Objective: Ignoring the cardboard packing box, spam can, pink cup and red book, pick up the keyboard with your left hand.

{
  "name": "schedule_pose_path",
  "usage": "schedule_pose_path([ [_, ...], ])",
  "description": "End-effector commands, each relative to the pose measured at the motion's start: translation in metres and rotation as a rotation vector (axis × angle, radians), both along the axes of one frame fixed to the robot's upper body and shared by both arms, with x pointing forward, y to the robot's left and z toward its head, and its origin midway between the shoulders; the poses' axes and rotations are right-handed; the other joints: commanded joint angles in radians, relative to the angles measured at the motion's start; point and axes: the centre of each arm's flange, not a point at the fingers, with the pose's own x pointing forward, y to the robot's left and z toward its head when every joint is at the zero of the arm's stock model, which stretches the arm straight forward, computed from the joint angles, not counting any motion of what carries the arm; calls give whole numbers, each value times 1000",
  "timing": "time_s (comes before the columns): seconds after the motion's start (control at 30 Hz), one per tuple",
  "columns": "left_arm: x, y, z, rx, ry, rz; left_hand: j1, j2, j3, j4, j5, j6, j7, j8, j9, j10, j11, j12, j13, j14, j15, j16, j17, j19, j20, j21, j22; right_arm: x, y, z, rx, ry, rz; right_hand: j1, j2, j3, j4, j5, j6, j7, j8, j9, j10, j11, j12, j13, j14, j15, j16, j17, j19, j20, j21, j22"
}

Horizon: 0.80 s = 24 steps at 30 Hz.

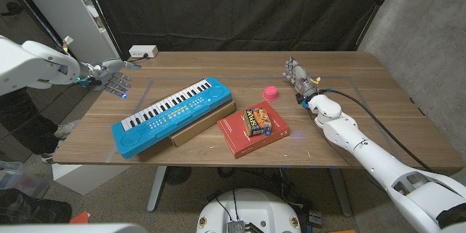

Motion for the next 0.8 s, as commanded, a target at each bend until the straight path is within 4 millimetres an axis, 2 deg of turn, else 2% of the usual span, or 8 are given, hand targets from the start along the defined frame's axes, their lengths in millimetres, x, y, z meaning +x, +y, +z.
schedule_pose_path([
  [0.03, 13, 10, -6, -28, 78, -46, 11, 1, -7, -1, -4, 15, 83, 0, 2, 10, 1, 3, 5, 11, -3, 4, 3, 17, -1, -1, 1, -1, 2, -1, -1, 0, -7, 7, 41, 1, -5, 5, -1, 3, -6, 2, 0, 1, -4, 3, 2, -3, -1, 1, 6, -31, 1, 4],
  [0.5, 30, 16, -17, -64, 187, -99, 18, 1, -10, -3, -4, 32, 85, -3, 2, 41, 9, 6, 6, 39, 1, 4, 3, 47, 3, -3, 1, 0, 4, -3, -3, 4, -10, 8, 42, 1, -5, 6, -1, 4, -6, 2, 1, 1, -4, 3, 4, -3, -1, 1, 7, -31, 1, 4],
  [0.6, 32, 16, -20, -68, 203, -108, 18, -2, -15, -2, -4, 42, 86, -4, 3, 51, 19, 4, 6, 55, 9, 4, 3, 68, 6, -2, 1, 1, 5, -3, -3, 4, -9, 8, 42, 1, -5, 6, -2, 3, -6, 2, 1, 1, -5, 3, 4, -4, -1, 1, 6, -31, 1, 4],
  [0.8, 33, 16, -21, -59, 229, -119, 18, -5, -25, 0, -3, 79, 86, -2, 4, 94, 16, 8, 5, 97, 4, 6, 3, 121, 9, 0, 1, 1, 5, -3, -3, 1, -11, 8, 42, 1, -5, 6, -1, 4, -6, 2, 1, 1, -5, 3, 4, -4, -1, 1, 7, -31, 1, 4],
])
